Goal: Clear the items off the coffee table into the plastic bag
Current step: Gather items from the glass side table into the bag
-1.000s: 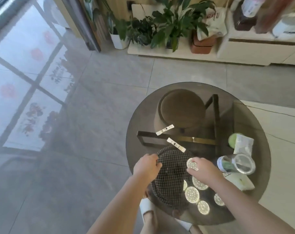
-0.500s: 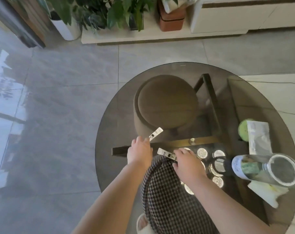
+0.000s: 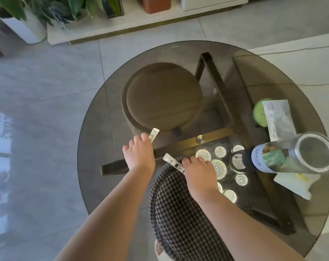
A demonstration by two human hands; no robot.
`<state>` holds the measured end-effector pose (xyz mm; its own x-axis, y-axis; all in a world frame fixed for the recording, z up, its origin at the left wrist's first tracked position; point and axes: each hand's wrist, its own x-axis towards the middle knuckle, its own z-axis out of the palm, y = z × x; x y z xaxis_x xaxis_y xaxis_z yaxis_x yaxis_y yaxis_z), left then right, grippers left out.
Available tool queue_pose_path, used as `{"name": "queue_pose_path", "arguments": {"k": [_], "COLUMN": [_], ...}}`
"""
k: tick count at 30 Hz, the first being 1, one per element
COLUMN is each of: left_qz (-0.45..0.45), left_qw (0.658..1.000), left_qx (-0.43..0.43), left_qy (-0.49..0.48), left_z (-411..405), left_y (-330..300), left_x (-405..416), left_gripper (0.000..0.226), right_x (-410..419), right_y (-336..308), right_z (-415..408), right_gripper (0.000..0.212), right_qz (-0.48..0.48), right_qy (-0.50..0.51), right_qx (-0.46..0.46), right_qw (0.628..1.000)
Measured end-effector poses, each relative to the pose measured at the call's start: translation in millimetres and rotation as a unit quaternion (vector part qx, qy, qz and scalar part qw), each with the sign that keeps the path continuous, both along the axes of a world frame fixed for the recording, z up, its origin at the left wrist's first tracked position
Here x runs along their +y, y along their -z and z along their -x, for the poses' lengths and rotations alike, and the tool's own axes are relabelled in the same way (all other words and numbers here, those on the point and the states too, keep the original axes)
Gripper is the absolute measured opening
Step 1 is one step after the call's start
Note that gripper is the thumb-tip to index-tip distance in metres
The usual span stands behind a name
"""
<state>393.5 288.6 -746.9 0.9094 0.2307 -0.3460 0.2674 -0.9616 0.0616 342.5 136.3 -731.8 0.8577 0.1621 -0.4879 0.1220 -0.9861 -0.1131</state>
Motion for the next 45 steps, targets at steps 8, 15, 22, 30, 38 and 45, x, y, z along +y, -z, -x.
{"name": "queue_pose_path", "arguments": {"k": [8, 15, 22, 30, 38, 45], "left_qz": [0.047, 0.170, 0.220, 0.273, 0.210, 0.094], "left_qw": [0.994, 0.972, 0.951, 0.932, 0.957, 0.982], "left_qx": [0.096, 0.162, 0.216, 0.239, 0.189, 0.167], "left_qy": [0.013, -0.022, 0.018, -0.015, -0.064, 0.000], "left_z": [21.6, 62.4, 105.2, 116.2, 104.9, 85.2], "left_y": [-15.5, -52.7, -81.7, -90.5, -63.2, -35.4], "left_x": [-29.4, -89.1, -170.9, -292.4, -393.7, -427.1], "left_gripper": [0.023, 0.027, 0.021, 0.021, 0.045, 0.062], "right_x": [-35.7, -108.6, -205.9, -310.2, -391.6, -435.6], "right_y": [-15.8, -52.1, -95.2, -103.0, -76.0, -59.5], "right_z": [19.5, 55.6, 89.2, 75.7, 70.9, 77.2], "right_gripper": [0.026, 0.021, 0.020, 0.022, 0.020, 0.022], "right_qz": [-0.018, -0.038, -0.043, -0.071, -0.176, -0.263], "right_qy": [0.107, 0.204, 0.335, 0.329, 0.339, 0.397], "right_qx": [0.035, 0.089, 0.095, 0.066, 0.111, 0.127], "right_qw": [0.993, 0.974, 0.936, 0.939, 0.917, 0.870]}}
